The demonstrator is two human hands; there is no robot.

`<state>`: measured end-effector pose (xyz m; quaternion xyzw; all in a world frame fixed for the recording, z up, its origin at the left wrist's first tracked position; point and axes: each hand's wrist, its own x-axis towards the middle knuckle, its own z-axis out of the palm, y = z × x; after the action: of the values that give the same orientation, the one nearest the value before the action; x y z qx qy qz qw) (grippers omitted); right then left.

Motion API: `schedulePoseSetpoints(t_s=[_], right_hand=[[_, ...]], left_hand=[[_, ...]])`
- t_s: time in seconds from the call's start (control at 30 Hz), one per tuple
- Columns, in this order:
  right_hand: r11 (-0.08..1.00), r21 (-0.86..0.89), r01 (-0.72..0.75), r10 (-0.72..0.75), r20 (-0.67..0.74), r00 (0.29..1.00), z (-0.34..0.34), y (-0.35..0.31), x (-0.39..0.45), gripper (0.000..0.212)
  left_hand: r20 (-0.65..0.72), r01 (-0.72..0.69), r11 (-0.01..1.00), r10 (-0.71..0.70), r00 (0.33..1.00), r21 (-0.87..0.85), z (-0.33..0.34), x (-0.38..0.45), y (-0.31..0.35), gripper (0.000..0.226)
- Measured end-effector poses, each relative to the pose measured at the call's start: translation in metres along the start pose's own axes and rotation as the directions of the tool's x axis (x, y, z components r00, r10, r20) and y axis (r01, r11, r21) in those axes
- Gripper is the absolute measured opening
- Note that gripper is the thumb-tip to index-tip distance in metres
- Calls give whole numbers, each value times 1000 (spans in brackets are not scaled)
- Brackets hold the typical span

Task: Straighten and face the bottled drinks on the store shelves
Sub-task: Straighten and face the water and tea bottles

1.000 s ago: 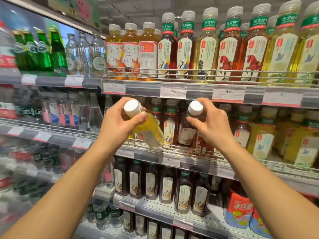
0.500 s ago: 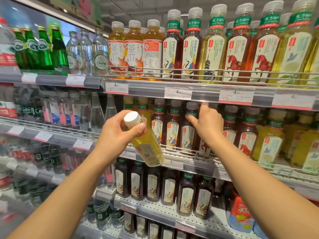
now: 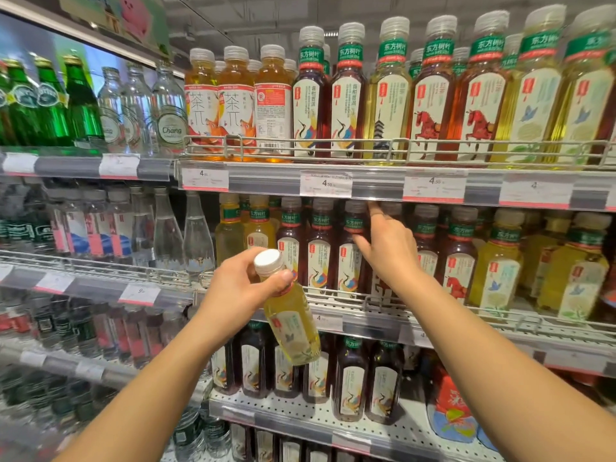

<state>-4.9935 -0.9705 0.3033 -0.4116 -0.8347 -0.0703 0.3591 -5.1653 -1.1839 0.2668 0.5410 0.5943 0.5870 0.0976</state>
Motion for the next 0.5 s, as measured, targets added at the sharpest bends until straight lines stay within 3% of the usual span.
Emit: schedulePoseSetpoints(t_s=[0.1, 0.2, 0.27, 0.33, 0.43, 0.5], right_hand=[[984, 153, 88, -81, -49, 995, 0, 7, -14, 69], [938, 305, 164, -146, -81, 986, -5, 9, -39, 50], [894, 435, 110, -126, 7, 992, -10, 8, -60, 31], [832, 555, 29, -143, 163, 976, -14, 7, -83, 25], [722, 684, -107, -227, 379, 897, -15, 8, -114, 43], [682, 710, -172, -215, 421, 881, -12, 13, -128, 54]], left_hand=[[28, 18, 999, -20, 999, 42, 9, 0, -4, 20], [48, 41, 998, -43, 998, 40, 20, 2, -6, 23], [59, 51, 998, -53, 997, 24, 28, 3, -4, 21], [80, 69, 997, -67, 995, -23, 36, 4, -2, 20], [118, 85, 994, -76, 990, -68, 51, 8, 3, 23], [144, 75, 995, -65, 987, -61, 63, 9, 7, 24]])
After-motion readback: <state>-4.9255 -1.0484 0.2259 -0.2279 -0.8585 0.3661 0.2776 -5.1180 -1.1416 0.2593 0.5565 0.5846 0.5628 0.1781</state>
